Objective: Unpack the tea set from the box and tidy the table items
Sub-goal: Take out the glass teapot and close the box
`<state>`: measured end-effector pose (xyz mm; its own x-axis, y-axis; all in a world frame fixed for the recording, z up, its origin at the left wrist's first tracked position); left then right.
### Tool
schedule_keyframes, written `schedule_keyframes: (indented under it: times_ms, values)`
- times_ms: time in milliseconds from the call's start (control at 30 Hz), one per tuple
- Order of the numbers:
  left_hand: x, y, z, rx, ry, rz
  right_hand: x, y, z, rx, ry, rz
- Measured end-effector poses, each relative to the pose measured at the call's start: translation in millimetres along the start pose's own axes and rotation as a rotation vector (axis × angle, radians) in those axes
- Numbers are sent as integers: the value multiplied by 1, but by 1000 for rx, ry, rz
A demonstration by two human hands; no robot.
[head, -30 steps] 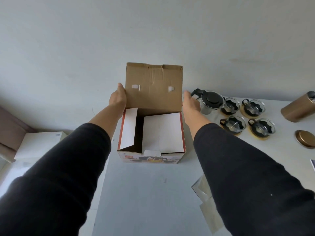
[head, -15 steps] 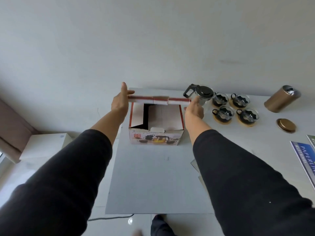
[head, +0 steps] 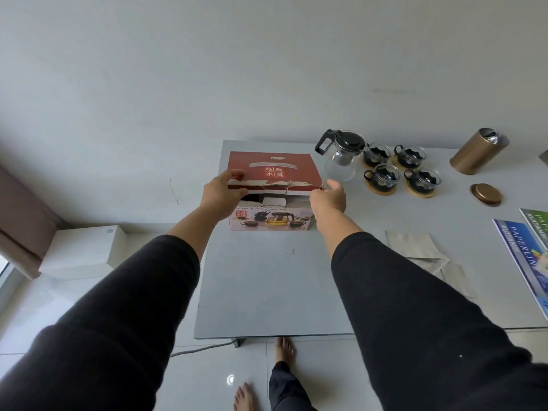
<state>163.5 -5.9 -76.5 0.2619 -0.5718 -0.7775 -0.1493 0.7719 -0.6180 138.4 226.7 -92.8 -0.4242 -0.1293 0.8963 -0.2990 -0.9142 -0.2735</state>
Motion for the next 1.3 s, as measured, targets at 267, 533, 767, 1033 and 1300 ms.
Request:
schedule_keyframes:
  times_ms: [267, 533, 767, 1033, 1300]
  values:
    - [0, -1, -2, -57, 11, -29, -7, 10, 5, 17, 53, 269]
    - [6, 1, -5, -55, -3, -37, -15, 43, 17, 264, -33, 355]
    - [13, 2, -6, -74, 3, -121, -14, 47, 16, 199, -93, 418]
    - [18, 3, -9, -72, 20, -66, -15, 48, 14, 192, -93, 450]
    - [20, -1, -9, -132, 11, 13, -10, 47, 8, 179, -113, 495]
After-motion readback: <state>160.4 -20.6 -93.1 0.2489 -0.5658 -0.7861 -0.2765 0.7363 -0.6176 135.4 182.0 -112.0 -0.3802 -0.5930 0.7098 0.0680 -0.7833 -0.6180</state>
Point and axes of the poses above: each hand's wrist, its own z-axis away from the middle knuckle, its own y-axis out of the palm, x = y × z, the point moved 6 cm from there along -z, towards the middle knuckle, and after that the axes turned 2 degrees about -z, right-handed, at the moved point
